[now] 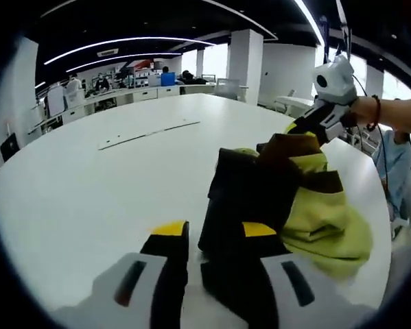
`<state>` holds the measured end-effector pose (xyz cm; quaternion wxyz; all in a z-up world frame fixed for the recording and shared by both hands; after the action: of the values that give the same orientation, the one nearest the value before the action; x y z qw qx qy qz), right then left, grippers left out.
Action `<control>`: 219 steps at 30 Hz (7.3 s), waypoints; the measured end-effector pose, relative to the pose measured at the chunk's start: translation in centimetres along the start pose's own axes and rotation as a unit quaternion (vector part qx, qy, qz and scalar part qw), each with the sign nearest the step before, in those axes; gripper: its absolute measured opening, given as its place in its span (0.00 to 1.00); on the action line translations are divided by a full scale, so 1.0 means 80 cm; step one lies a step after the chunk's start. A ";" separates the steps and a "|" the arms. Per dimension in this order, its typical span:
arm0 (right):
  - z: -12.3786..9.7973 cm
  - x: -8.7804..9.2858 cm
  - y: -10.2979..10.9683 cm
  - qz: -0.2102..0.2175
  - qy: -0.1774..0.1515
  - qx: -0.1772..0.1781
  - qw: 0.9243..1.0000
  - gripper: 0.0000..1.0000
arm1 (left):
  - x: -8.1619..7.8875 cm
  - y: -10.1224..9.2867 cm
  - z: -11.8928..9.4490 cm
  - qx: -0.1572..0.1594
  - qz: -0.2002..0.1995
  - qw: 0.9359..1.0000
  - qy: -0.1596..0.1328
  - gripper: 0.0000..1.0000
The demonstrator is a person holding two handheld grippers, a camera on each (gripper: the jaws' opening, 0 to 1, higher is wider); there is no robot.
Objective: Fold the garment on the visible template until the final outline fits inside the template.
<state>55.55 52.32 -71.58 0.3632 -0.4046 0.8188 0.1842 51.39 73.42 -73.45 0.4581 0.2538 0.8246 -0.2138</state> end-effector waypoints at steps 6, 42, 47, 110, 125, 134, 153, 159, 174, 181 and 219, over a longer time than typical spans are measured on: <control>-0.002 0.003 0.004 -0.011 0.006 0.002 1.000 0.02 | 0.004 -0.003 0.003 0.003 0.003 1.000 0.012 0.01; -0.085 -0.011 -0.033 0.031 -0.038 0.098 0.994 0.00 | -0.017 0.049 -0.123 -0.116 0.058 0.991 0.035 0.00; -0.095 0.001 -0.041 0.038 -0.034 0.116 0.992 0.00 | -0.003 0.056 -0.140 -0.134 0.050 0.989 0.047 0.00; -0.114 0.047 0.009 -0.037 0.001 0.069 0.997 0.27 | 0.035 -0.038 -0.162 -0.029 0.009 0.998 0.059 0.22; -0.079 0.059 -0.004 -0.092 0.067 0.030 0.993 0.19 | 0.065 -0.039 -0.122 -0.004 0.007 0.994 0.107 0.18; -0.078 0.071 0.000 -0.077 0.095 0.021 0.992 0.00 | 0.076 -0.038 -0.116 -0.004 0.016 0.992 0.124 0.05; -0.118 0.045 -0.005 -0.102 0.064 0.051 0.991 0.00 | 0.024 -0.030 -0.142 -0.035 0.007 0.997 0.071 0.00; -0.126 0.027 -0.008 -0.112 0.051 0.065 0.990 0.00 | -0.015 -0.019 -0.153 -0.065 0.027 0.997 0.035 0.00; -0.130 -0.050 -0.049 -0.058 -0.021 0.092 0.994 0.00 | -0.093 0.034 -0.149 -0.121 -0.028 0.991 -0.050 0.00; -0.115 -0.066 -0.074 -0.038 -0.033 0.112 0.992 0.00 | -0.126 0.069 -0.122 -0.140 -0.023 0.988 -0.057 0.00; 0.072 -0.034 -0.190 0.134 0.015 0.229 0.964 0.00 | -0.064 0.204 0.066 -0.212 -0.079 0.973 0.038 0.00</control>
<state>71.32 48.05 -73.53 0.4058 -0.2003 0.8911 0.0326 67.16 81.96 -73.55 0.4516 0.0934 0.8853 -0.0601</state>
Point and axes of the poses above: the point that each gripper's makers call its tool centre point, and the gripper's own axes: z roughly forward along the fingers, y roughly to its left, x roughly out of its underside, the point moved 4 cm from there along -z, roughly backward along the fingers, and after that the axes turned 6 degrees about x, right-handed, at the moved point
